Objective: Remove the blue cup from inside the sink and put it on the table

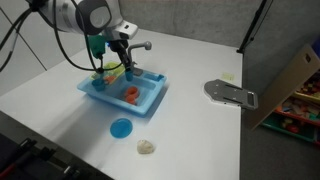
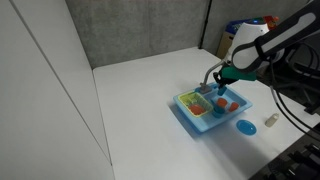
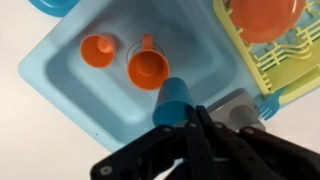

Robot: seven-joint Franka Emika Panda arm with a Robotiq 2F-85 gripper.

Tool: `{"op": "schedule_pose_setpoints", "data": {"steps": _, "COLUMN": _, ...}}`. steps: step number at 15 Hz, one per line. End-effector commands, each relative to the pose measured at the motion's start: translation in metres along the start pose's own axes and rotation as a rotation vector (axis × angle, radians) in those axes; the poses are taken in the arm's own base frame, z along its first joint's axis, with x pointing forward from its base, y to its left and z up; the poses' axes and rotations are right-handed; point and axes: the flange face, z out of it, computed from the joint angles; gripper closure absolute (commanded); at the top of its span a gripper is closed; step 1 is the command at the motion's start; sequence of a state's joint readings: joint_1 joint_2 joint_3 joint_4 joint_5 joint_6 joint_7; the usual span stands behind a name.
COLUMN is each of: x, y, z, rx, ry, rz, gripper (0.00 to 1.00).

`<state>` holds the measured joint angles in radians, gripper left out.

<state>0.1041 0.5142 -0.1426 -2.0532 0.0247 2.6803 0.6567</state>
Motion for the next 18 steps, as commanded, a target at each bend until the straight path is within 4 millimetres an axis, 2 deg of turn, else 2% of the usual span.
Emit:
{"op": "schedule_pose_setpoints", "data": {"steps": 1, "x": -0.018, "y": 0.018, "z": -0.041, "rx": -0.004, "ry": -0.003, "rz": -0.014, "gripper": 0.97}}
{"op": "schedule_pose_setpoints", "data": {"steps": 5, "x": -0.035, "y": 0.044, "z": -0.064, "rx": -0.019, "ry": 0.007, "rz": -0.02, "gripper": 0.97}}
{"op": "schedule_pose_setpoints", "data": {"steps": 8, "x": -0.049, "y": 0.073, "z": -0.07, "rx": -0.041, "ry": 0.004, "rz": -0.013, "gripper": 0.97}}
{"op": "schedule_pose_setpoints", "data": {"steps": 13, "x": -0.071, "y": 0.122, "z": -0.068, "rx": -0.085, "ry": -0.012, "rz": 0.016, "gripper": 0.97}}
{"op": "schedule_pose_setpoints", "data": {"steps": 18, "x": -0.075, "y": 0.16, "z": -0.05, "rx": -0.112, "ry": -0.001, "rz": 0.085, "gripper": 0.97}}
